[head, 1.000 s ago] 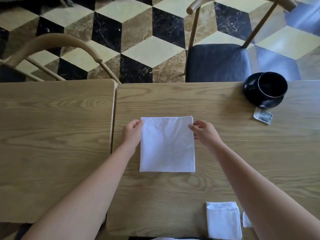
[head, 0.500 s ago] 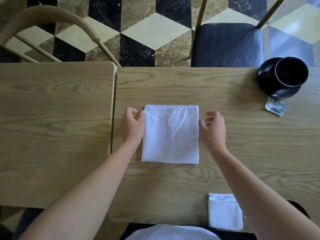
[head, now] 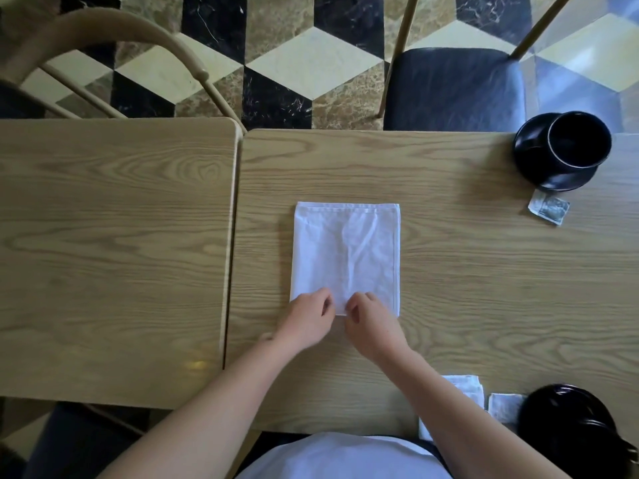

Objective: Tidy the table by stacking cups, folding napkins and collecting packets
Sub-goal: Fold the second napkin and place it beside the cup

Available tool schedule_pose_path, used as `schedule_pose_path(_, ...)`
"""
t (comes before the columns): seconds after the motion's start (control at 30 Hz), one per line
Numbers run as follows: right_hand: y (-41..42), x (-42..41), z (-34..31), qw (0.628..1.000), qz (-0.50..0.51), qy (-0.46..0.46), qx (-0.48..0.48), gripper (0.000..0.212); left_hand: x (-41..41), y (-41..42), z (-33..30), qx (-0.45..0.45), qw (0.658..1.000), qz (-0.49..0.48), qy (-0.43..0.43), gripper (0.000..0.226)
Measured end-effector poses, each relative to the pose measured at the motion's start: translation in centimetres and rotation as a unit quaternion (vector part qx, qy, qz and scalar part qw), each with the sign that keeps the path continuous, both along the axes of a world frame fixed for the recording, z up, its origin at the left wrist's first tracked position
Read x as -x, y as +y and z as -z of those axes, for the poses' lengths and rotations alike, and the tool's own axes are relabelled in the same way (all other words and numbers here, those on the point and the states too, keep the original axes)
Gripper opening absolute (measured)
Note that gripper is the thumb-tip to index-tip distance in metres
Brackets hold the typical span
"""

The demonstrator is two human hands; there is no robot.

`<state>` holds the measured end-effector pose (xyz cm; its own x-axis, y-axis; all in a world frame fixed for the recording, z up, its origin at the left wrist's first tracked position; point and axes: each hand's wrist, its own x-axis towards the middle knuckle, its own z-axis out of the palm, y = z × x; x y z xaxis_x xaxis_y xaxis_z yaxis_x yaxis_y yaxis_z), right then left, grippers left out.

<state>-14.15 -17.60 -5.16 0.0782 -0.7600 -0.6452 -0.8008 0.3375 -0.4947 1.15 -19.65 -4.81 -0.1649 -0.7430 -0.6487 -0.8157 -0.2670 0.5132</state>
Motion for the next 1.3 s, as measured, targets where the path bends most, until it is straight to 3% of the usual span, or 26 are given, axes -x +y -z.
schedule_pose_path(0.17, 0.3, 2.7, 0.1, 0.997, -0.004, 0.072, 0.003, 0.003, -2.3, -1.9, -0.6, -0.054, 0.992, 0.010, -0.115, 0.019)
schedule_pose_path(0.33, 0.3, 4.2, -0.1, 0.996, -0.013, 0.092, 0.009, 0.007, -5.5, -2.0, -0.9, -0.094, 0.983, -0.044, -0.150, 0.033)
schedule_pose_path(0.43, 0.1, 4.9, -0.4, 0.993, 0.074, 0.088, 0.031, 0.006, -5.7, -1.1, -0.5, -0.079, 0.980, -0.104, -0.153, 0.038)
schedule_pose_path(0.5, 0.1, 6.0, -0.7, 0.980, 0.170, 0.088, 0.049, 0.013, -5.5, -0.4, -0.2, -0.064, 0.966, -0.229, -0.102, 0.035)
schedule_pose_path(0.6, 0.0, 7.2, -0.8, 0.959, 0.274, 0.064, 0.020, 0.021, -5.2, 0.5, -0.3, -0.096, 0.874, -0.473, 0.059, 0.027)
schedule_pose_path(0.67, -0.2, 7.3, -0.7, 0.946, 0.321, 0.031, -0.015, 0.021, -5.2, 1.0, -0.6, -0.152, 0.807, -0.553, 0.143, 0.024)
schedule_pose_path(0.73, -0.4, 6.9, -0.8, 0.942, 0.335, 0.009, -0.035, 0.029, -5.2, 1.2, -1.0, -0.209, 0.768, -0.575, 0.190, 0.022)
schedule_pose_path(0.8, -0.7, 6.5, -0.8, 0.944, 0.326, 0.009, -0.048, 0.041, -4.9, 0.9, -1.4, -0.249, 0.771, -0.553, 0.193, 0.018)
schedule_pose_path(1.0, -1.3, 5.8, -2.4, 0.934, 0.342, -0.051, -0.088, 0.021, -3.4, -1.0, -3.4, -0.194, 0.851, -0.461, 0.161, 0.016)
schedule_pose_path(1.07, -0.9, 5.7, -3.6, 0.919, 0.373, -0.103, -0.076, 0.021, -3.2, -0.9, -4.8, -0.163, 0.851, -0.457, 0.199, 0.019)
schedule_pose_path(1.2, 1.8, 6.1, -6.2, 0.897, 0.408, -0.161, 0.047, 0.021, -4.1, 2.0, -8.0, -0.089, 0.837, -0.446, 0.304, 0.012)
schedule_pose_path(1.3, 6.2, 6.2, -6.9, 0.881, 0.417, -0.221, 0.043, 0.019, -6.1, 6.5, -8.0, -0.081, 0.840, -0.439, 0.306, 0.008)
